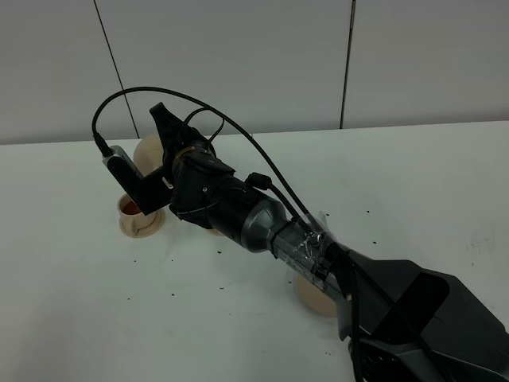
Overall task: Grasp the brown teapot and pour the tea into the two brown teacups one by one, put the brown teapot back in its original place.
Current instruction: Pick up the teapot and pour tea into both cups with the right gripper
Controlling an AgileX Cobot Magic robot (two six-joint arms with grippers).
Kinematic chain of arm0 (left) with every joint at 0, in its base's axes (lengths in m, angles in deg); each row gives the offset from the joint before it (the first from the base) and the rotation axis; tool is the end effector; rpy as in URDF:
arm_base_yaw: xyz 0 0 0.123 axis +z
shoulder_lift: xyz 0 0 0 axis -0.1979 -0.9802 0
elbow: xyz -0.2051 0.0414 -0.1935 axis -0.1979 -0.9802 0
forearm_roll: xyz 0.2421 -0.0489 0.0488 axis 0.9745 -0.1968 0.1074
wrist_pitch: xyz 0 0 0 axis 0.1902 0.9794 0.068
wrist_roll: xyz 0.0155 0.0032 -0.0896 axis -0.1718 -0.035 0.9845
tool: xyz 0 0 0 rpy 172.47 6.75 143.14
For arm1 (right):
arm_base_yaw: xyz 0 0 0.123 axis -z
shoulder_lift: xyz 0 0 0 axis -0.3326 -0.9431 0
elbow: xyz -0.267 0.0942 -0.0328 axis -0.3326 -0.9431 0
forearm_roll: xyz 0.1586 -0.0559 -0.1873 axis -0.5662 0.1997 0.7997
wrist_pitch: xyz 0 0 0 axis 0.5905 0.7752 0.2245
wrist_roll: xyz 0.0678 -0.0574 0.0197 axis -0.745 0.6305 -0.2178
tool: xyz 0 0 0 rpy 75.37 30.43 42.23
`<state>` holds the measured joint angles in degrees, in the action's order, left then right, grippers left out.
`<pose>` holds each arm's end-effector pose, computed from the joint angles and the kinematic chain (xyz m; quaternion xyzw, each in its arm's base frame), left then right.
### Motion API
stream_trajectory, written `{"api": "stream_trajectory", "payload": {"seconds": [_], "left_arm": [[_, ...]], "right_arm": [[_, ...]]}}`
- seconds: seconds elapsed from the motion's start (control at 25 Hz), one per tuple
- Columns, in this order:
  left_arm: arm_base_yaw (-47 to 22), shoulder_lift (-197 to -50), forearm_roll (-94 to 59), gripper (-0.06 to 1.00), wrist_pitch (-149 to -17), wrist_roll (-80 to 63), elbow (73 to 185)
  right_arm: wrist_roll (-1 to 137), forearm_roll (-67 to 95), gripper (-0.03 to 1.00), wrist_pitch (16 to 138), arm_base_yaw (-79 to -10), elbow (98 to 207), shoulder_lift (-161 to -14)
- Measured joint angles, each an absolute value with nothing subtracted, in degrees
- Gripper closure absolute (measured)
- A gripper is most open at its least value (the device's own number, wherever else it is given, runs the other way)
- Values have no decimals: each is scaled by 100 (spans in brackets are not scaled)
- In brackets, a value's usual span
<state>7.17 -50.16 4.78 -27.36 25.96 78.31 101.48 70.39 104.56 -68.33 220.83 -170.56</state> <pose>-0.0052 0.0123 0.2812 0.0224 0.8415 0.0520 0.5373 0.4227 0.4230 0.1719 -0.7716 0.3486 -0.3852 0.3670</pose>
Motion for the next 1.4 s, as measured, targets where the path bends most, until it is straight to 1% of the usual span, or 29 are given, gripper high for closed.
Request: {"api": "stream_trajectory", "payload": {"seconds": [1.4], "left_arm": [[717, -5016, 478, 71, -2736, 2596, 7831]], "right_arm": [[10062, 7033, 87, 10518, -6838, 22083, -17056]]}}
